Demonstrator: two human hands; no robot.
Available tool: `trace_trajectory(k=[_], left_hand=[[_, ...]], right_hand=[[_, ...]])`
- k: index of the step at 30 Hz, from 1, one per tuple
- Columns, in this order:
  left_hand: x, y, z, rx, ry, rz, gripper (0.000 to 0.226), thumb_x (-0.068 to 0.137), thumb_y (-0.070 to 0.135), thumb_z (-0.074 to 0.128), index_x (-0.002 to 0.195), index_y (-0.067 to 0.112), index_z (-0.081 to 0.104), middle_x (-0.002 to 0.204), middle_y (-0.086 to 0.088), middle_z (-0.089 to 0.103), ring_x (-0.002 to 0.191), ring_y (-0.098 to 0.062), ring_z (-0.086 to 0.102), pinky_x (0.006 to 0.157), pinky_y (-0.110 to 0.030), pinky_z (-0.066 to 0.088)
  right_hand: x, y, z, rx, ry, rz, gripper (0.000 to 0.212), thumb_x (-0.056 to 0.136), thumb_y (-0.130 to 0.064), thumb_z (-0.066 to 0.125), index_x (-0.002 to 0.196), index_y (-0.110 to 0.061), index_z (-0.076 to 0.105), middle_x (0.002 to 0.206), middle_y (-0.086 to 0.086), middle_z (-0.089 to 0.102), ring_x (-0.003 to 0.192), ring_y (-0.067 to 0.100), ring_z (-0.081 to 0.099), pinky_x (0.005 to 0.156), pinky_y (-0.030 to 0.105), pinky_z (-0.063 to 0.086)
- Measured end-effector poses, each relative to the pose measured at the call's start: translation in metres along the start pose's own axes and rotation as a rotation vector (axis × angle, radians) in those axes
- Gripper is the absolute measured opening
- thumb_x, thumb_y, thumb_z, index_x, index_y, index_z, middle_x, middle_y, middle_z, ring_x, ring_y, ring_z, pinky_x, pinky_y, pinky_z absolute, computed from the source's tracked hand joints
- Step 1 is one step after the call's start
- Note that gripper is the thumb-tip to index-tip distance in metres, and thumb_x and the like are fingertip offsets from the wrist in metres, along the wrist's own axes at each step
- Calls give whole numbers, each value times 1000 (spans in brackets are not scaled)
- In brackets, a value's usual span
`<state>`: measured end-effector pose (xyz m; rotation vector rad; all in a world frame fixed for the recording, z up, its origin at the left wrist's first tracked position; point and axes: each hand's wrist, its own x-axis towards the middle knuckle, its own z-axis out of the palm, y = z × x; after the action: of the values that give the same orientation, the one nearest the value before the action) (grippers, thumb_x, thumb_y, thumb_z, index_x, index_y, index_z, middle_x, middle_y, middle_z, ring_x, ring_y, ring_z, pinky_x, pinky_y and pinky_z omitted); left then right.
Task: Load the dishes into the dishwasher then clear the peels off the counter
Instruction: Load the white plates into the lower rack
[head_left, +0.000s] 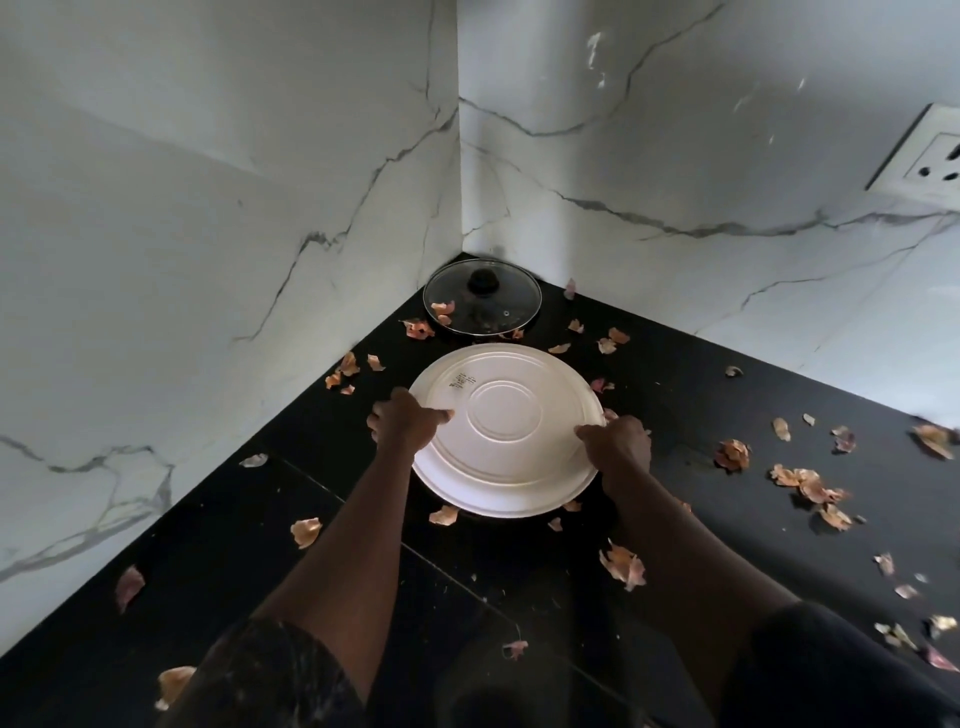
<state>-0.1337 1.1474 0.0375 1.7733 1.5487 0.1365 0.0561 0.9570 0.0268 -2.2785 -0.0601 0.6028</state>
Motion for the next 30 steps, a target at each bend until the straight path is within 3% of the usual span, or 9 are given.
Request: trace_trajectory(k=[6,10,13,15,19,21,25,30], left_hand=[[-12,-20,-9,-70,13,-13,79,79,35,84,143,8,47,144,-20,43,130,-41,44,103,-51,48],[-19,-32,-20,-149,26,35,74,71,37,88,133,7,58,132,-18,57,115,-35,58,94,-51,55],[-47,-24,-35,-176,34,123,67,76,24,87,133,4,59,130,-17,60,114,-34,61,93,-44,55],[-66,-18,-42,-240,44,135,68,75,19,88,134,4,58,132,-17,59,114,-34,61,94,-44,55],[-93,-5,-50,-288,30,177,62,72,20,90,125,3,61,120,-14,67,111,-35,64,92,-47,57],[-104,2,-50,-273,26,200,64,71,23,91,124,5,61,118,-12,67,110,-34,64,90,-47,58],[-130,21,-40,-226,10,265,67,72,25,90,129,6,60,121,-11,66,110,-33,64,88,-45,56],[-150,56,-11,-92,-94,382,69,68,28,92,127,6,63,119,-11,69,110,-34,65,93,-52,54]], right_hand=[[-3,11,-6,53,-27,-10,63,72,-28,89,128,-14,63,123,12,64,106,33,64,91,53,56],[-15,12,-25,122,-107,-43,52,75,-22,87,123,-16,68,121,9,64,103,30,64,92,50,56],[-28,15,-46,145,-124,-83,54,71,-31,89,115,-11,65,122,10,59,98,26,62,72,37,55],[-38,16,-60,119,-131,-140,56,71,-35,89,114,-10,62,119,8,58,94,22,60,57,28,45],[-55,19,-91,57,-125,-220,65,69,-45,88,115,-10,59,110,6,64,91,21,62,52,27,41],[-63,24,-108,18,-94,-265,67,68,-49,88,114,-11,58,108,6,66,92,24,64,56,28,44],[-84,42,-147,-46,-38,-347,67,75,-45,84,125,-13,54,116,5,61,104,26,58,82,41,51],[-95,75,-205,-70,30,-321,64,79,-42,83,126,-9,55,120,10,62,106,29,56,88,42,48]])
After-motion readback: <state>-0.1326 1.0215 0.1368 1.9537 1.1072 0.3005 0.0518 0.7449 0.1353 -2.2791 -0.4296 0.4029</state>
